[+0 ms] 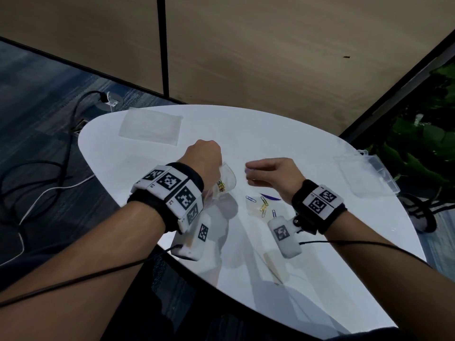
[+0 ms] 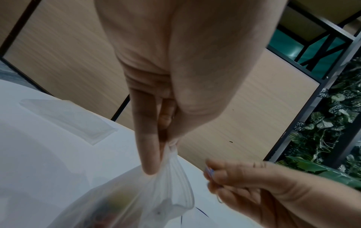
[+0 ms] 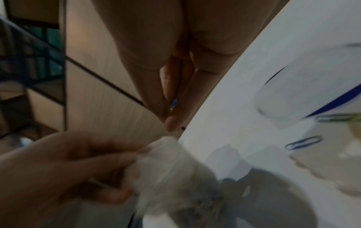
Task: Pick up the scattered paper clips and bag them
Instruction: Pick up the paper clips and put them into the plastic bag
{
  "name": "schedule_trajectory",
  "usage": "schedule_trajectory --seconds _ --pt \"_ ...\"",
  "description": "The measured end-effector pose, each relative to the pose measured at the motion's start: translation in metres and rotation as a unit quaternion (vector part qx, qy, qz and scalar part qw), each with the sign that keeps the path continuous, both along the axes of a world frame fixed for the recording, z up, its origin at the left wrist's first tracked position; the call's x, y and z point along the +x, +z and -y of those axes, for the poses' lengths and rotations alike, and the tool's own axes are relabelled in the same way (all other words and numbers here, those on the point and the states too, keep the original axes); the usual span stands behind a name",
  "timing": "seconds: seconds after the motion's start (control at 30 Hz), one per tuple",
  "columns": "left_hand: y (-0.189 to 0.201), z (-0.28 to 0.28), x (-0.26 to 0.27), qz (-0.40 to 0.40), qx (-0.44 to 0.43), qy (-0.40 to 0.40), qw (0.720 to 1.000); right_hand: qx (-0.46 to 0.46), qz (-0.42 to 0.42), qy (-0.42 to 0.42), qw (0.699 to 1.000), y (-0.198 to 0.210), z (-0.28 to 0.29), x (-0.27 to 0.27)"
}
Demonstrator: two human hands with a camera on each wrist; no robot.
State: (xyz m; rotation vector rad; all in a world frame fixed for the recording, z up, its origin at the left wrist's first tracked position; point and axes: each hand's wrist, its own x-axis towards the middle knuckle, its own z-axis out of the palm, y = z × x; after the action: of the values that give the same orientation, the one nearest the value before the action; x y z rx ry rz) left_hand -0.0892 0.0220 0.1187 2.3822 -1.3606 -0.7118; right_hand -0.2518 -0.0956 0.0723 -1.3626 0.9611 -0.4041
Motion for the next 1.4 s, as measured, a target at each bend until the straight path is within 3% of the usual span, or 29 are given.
schedule_trajectory --seconds 0.13,0.27,0.37,0.43,0.5,0.57,0.63,0.7,0.77,0.83,0.93,1.17,1.27,1.4 --pt "-0.001 0.001 -0.003 0.013 -0.006 0.006 1.000 -0.078 -0.017 0.091 0.993 -0.001 -0.029 0.024" --pt "0.000 0.000 -0.001 0.013 -0.008 0.008 1.000 -0.229 -0.107 0.198 0.947 -0.005 -0.031 0.034" --pt "-0.001 -0.002 0.002 0.005 -0.016 0.016 1.000 -0.227 -0.075 0.142 0.960 0.000 -0.022 0.025" --pt "-0.001 -0.003 0.005 -0.002 -0.016 0.020 1.000 -0.268 -0.125 0.100 0.950 -0.010 -0.006 0.008" --pt "0.000 -0.004 0.006 -0.006 -0.012 0.023 1.000 -0.335 -0.309 0.146 0.878 -0.029 0.007 -0.016" --pt "0.001 -0.004 0.007 -0.006 -0.009 0.022 1.000 -0.317 -0.427 0.223 0.817 -0.055 0.008 -0.036" --pt "0.001 -0.005 0.006 -0.004 -0.008 0.020 1.000 -0.320 -0.437 0.306 0.783 -0.074 -0.002 -0.046" --pt "0.003 -0.005 0.006 -0.004 -0.007 0.018 1.000 -0.374 -0.429 0.378 0.730 -0.093 -0.010 -0.052" --pt "0.004 -0.006 0.007 -0.004 -0.006 0.020 1.000 -0.444 -0.427 0.426 0.663 -0.109 -0.012 -0.061" --pt "0.004 -0.007 0.009 -0.003 -0.004 0.020 1.000 -0.486 -0.420 0.442 0.626 -0.118 -0.011 -0.074" --pt "0.003 -0.008 0.010 0.000 -0.004 0.018 1.000 -0.513 -0.419 0.435 0.610 -0.120 -0.007 -0.098" --pt "0.003 -0.008 0.010 0.003 -0.003 0.012 1.000 -0.565 -0.310 0.406 0.648 -0.117 0.004 -0.116" --pt "0.003 -0.007 0.008 0.002 0.000 0.006 1.000 -0.589 -0.302 0.391 0.640 -0.117 0.005 -0.115" --pt "0.003 -0.006 0.007 0.004 0.002 0.002 1.000 -0.585 -0.316 0.360 0.654 -0.112 0.002 -0.106"
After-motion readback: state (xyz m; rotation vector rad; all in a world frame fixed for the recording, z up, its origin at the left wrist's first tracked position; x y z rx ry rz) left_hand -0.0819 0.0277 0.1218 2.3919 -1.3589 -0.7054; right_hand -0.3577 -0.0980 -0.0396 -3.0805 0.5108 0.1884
